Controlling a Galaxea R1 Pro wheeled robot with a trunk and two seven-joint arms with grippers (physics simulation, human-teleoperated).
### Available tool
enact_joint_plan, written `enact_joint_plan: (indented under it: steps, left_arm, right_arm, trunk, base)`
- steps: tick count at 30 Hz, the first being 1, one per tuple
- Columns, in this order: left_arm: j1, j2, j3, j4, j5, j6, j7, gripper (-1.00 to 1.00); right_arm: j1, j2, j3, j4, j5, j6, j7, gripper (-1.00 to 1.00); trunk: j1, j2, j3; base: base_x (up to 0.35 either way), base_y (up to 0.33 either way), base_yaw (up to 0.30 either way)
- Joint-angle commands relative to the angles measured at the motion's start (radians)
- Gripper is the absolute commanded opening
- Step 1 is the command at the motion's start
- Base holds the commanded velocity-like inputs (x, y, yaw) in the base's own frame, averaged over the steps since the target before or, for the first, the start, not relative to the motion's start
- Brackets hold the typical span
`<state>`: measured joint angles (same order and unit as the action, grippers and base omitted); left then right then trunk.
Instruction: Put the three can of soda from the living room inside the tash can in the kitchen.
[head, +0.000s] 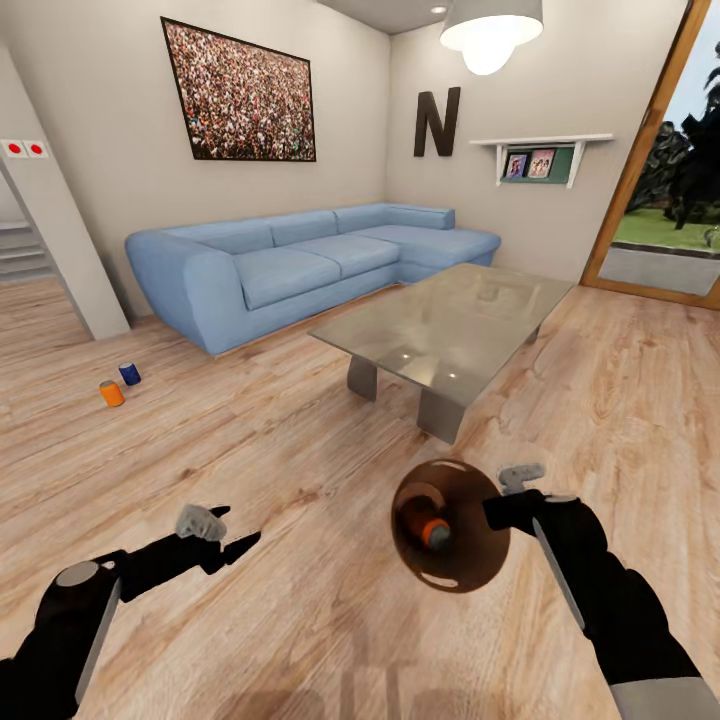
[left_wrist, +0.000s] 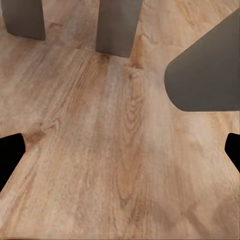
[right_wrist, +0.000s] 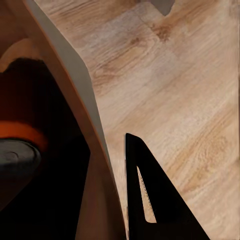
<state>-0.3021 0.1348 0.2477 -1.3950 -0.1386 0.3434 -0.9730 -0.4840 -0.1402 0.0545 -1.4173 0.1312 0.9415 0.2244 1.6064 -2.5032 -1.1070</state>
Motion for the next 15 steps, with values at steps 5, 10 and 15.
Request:
enact_joint_plan:
  steps: [5,10,15]
  left_arm:
    - [0.066,-0.034,0.001,0.075,0.007,-0.154,0.272,1.0]
    - [0.076,-0.045,0.007,0.162,0.014,-0.24,0.505,1.0]
    - [0.075,-0.046,0.02,0.324,0.024,-0.345,0.649,1.0]
  right_arm:
    - [0.068,-0.002,-0.021,0.006,-0.012,-0.112,0.005,-1.0]
    - [0.087,0.006,-0.019,0.01,-0.014,-0.144,0.006,-1.0]
    - [0.091,0.017,-0.016,0.045,-0.015,-0.248,0.007,-1.0]
  trunk:
    - [0.0,0.0,0.0]
    - [0.0,0.0,0.0]
    - [0.0,0.0,0.0]
  base:
    - [0.0,0.0,0.0]
    - [0.0,0.0,0.0]
    - [0.0,0.0,0.0]
